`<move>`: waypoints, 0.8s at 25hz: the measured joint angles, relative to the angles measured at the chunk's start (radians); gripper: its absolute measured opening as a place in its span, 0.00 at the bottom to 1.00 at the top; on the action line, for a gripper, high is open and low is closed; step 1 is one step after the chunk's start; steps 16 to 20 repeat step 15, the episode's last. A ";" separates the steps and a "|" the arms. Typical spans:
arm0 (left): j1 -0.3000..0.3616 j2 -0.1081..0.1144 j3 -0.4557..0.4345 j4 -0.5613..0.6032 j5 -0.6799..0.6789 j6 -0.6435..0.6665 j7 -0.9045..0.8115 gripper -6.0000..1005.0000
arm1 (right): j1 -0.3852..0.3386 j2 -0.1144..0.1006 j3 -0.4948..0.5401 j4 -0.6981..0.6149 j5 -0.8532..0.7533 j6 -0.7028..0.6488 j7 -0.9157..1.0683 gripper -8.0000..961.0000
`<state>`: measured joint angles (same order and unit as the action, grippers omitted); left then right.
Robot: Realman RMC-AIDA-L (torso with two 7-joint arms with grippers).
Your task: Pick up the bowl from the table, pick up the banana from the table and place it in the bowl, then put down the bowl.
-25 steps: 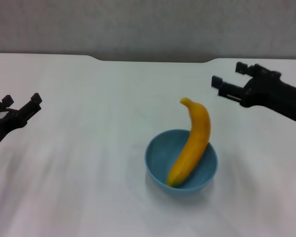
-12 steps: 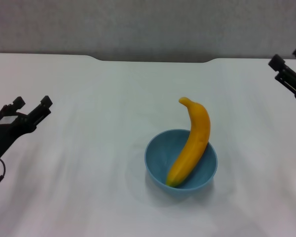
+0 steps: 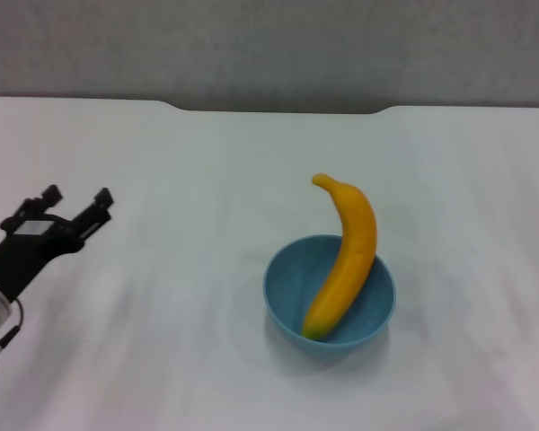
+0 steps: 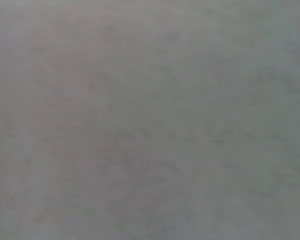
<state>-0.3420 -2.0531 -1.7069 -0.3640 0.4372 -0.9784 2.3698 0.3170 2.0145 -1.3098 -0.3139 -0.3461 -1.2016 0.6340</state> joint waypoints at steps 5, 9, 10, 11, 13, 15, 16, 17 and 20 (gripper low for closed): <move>0.007 0.003 0.000 0.010 -0.054 -0.004 0.033 0.89 | 0.019 -0.003 -0.005 0.067 0.107 0.029 -0.038 0.89; 0.008 0.003 0.000 0.011 -0.056 -0.002 0.048 0.89 | 0.030 -0.005 -0.012 0.060 0.100 0.045 -0.080 0.89; 0.009 0.003 0.000 0.011 -0.056 -0.003 0.053 0.89 | 0.033 -0.004 -0.012 0.060 0.100 0.041 -0.107 0.89; 0.009 0.003 0.000 0.011 -0.056 -0.003 0.056 0.89 | 0.035 -0.003 -0.012 0.059 0.101 0.035 -0.130 0.89; 0.010 0.003 0.000 0.011 -0.056 -0.003 0.063 0.89 | 0.035 0.001 -0.012 0.054 0.104 0.019 -0.157 0.89; 0.008 0.004 0.000 0.011 -0.056 -0.001 0.069 0.89 | 0.033 0.004 -0.009 0.053 0.109 0.004 -0.161 0.89; 0.008 0.004 0.000 0.011 -0.056 -0.001 0.069 0.89 | 0.033 0.004 -0.009 0.053 0.109 0.004 -0.161 0.89; 0.008 0.004 0.000 0.011 -0.056 -0.001 0.069 0.89 | 0.033 0.004 -0.009 0.053 0.109 0.004 -0.161 0.89; 0.008 0.004 0.000 0.011 -0.056 -0.001 0.069 0.89 | 0.033 0.004 -0.009 0.053 0.109 0.004 -0.161 0.89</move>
